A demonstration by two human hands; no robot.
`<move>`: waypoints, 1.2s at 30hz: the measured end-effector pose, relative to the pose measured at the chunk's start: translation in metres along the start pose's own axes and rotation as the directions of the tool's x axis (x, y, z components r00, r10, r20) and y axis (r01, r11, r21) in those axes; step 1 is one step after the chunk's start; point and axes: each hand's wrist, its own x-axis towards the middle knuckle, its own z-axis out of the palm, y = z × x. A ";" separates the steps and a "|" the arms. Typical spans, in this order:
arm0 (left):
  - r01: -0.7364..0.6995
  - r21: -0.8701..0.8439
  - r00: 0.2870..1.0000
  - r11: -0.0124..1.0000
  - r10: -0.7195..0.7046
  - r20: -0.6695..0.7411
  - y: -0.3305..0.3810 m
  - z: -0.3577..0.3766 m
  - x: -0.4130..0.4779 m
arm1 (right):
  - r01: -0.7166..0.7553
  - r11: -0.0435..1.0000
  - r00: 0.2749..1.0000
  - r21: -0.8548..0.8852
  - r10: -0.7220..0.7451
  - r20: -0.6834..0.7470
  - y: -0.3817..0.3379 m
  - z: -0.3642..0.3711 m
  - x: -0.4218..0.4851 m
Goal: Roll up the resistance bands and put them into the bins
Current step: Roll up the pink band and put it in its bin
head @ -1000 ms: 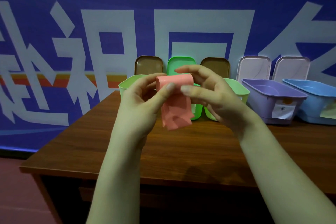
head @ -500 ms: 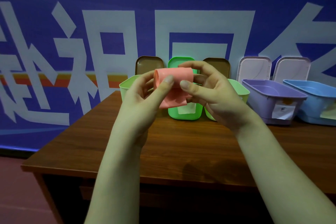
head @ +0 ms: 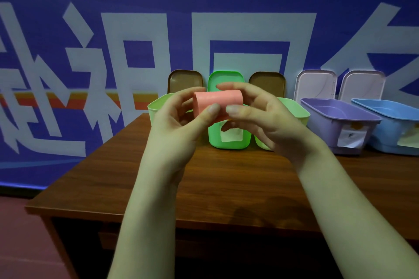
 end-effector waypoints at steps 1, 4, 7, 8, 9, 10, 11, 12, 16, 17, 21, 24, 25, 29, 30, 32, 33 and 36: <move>-0.008 0.008 1.000 1.000 0.008 0.002 0.000 0.000 0.000 | -0.017 1.000 1.000 -0.004 0.017 -0.020 -0.001 0.001 0.000; -0.023 0.012 1.000 1.000 0.023 0.006 0.000 0.000 -0.001 | -0.024 1.000 0.996 -0.006 0.024 -0.083 -0.002 0.004 0.000; -0.032 0.005 0.999 0.999 0.032 0.017 0.001 0.000 -0.002 | -0.003 0.999 0.997 0.034 0.006 -0.083 -0.001 0.004 0.000; -0.032 -0.008 0.999 0.999 0.032 0.021 0.001 0.000 -0.002 | 0.003 0.999 0.997 0.046 0.001 -0.081 -0.001 0.003 -0.001; -0.031 -0.025 0.999 0.999 0.031 0.022 0.001 -0.001 -0.001 | 0.008 0.998 0.997 0.059 -0.003 -0.078 -0.001 0.002 -0.001; -0.023 -0.044 1.000 0.999 0.024 0.020 0.000 -0.001 -0.001 | 0.014 0.997 0.997 0.073 -0.009 -0.076 0.000 0.001 -0.002; -0.011 -0.062 1.000 0.998 0.012 0.014 0.000 0.000 0.000 | 0.020 0.996 0.997 0.084 -0.014 -0.076 0.000 0.000 -0.002; 0.004 -0.075 1.000 0.997 -0.004 0.006 0.000 0.000 0.000 | 0.023 0.995 0.997 0.094 -0.016 -0.080 0.000 0.000 -0.003; 0.063 -0.108 0.998 0.992 -0.063 0.005 -0.001 0.001 0.000 | 0.042 0.995 0.994 0.095 -0.033 -0.105 0.000 0.001 -0.004; 0.076 -0.117 0.997 0.990 -0.076 0.013 0.000 0.001 -0.001 | 0.047 0.994 0.993 0.100 -0.036 -0.115 0.000 0.001 -0.004; 0.047 -0.066 0.998 0.997 -0.049 -0.037 0.003 0.001 -0.005 | 0.035 0.996 0.992 0.081 -0.025 -0.121 0.000 0.005 -0.006; 0.028 -0.010 0.994 1.000 -0.029 -0.103 0.002 0.000 -0.010 | 0.029 0.998 0.994 0.046 -0.024 -0.108 -0.002 0.010 -0.010; 0.032 0.002 0.993 0.999 -0.031 -0.115 0.002 -0.001 -0.012 | 0.028 0.999 0.994 0.040 -0.023 -0.105 -0.002 0.012 -0.012; 0.033 0.010 0.989 0.999 -0.032 -0.145 0.000 -0.006 -0.022 | 0.011 1.000 0.995 0.016 -0.009 -0.095 0.004 0.018 -0.017; 0.035 0.012 0.988 0.999 -0.033 -0.150 -0.001 -0.007 -0.024 | 0.006 1.000 0.996 0.018 -0.005 -0.090 0.007 0.020 -0.017; 0.048 0.008 0.985 0.999 -0.046 -0.166 -0.005 -0.010 -0.028 | -0.007 0.999 0.997 0.034 0.010 -0.082 0.014 0.024 -0.018; 0.058 0.005 0.983 0.998 -0.056 -0.177 -0.008 -0.012 -0.030 | -0.016 0.999 0.996 0.047 0.020 -0.082 0.018 0.026 -0.018; 0.092 0.001 0.976 0.996 -0.090 -0.200 -0.018 -0.017 -0.031 | -0.043 0.997 0.995 0.067 0.048 -0.088 0.032 0.030 -0.014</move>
